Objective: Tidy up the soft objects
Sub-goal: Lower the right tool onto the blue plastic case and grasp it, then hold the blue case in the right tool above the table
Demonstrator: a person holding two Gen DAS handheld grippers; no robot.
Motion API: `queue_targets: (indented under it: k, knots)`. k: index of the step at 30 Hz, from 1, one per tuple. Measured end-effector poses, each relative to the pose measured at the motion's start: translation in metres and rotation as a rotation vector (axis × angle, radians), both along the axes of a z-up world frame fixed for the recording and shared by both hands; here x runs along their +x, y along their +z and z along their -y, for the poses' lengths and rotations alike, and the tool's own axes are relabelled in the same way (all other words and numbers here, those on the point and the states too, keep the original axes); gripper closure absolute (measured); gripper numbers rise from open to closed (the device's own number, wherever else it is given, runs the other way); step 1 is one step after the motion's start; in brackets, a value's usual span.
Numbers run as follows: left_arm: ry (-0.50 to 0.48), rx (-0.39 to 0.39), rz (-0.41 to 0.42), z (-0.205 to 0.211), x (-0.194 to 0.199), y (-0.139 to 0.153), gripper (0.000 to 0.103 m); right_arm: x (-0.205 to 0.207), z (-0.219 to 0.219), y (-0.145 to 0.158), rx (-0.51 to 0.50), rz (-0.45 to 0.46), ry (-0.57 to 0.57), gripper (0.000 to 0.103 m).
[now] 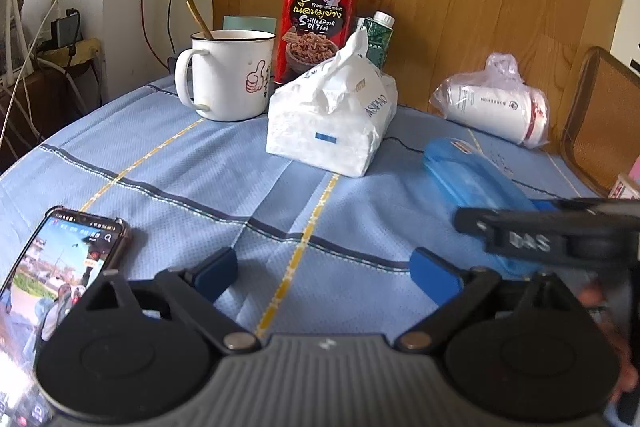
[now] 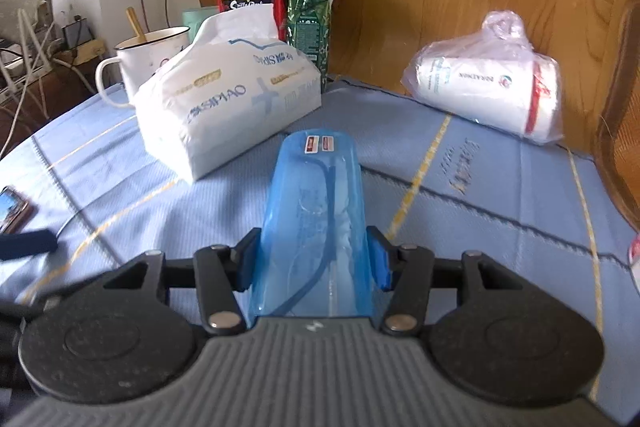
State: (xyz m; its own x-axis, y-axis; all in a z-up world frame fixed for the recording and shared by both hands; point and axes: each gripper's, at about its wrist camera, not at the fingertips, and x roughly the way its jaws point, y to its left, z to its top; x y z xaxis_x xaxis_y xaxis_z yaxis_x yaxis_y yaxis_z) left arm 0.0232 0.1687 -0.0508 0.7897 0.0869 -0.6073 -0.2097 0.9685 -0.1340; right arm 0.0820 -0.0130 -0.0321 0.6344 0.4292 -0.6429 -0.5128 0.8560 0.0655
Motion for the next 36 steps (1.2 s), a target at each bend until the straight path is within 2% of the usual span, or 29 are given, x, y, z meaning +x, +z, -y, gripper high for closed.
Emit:
queue_targets:
  k: [9,23,36]
  knots:
    - [-0.011,0.049,-0.032,0.007,0.004,-0.002,0.003,-0.032,0.047,0.002,0.031,0.001,-0.013,0.046]
    - [-0.020,0.121,-0.075,0.017,0.011,-0.004,0.001,-0.106,0.115,-0.002,0.001,0.095,-0.004,0.046]
    - [-0.018,0.135,-0.080,0.018,0.012,-0.005,0.000,-0.117,0.132,-0.003,0.083,0.115,-0.056,0.035]
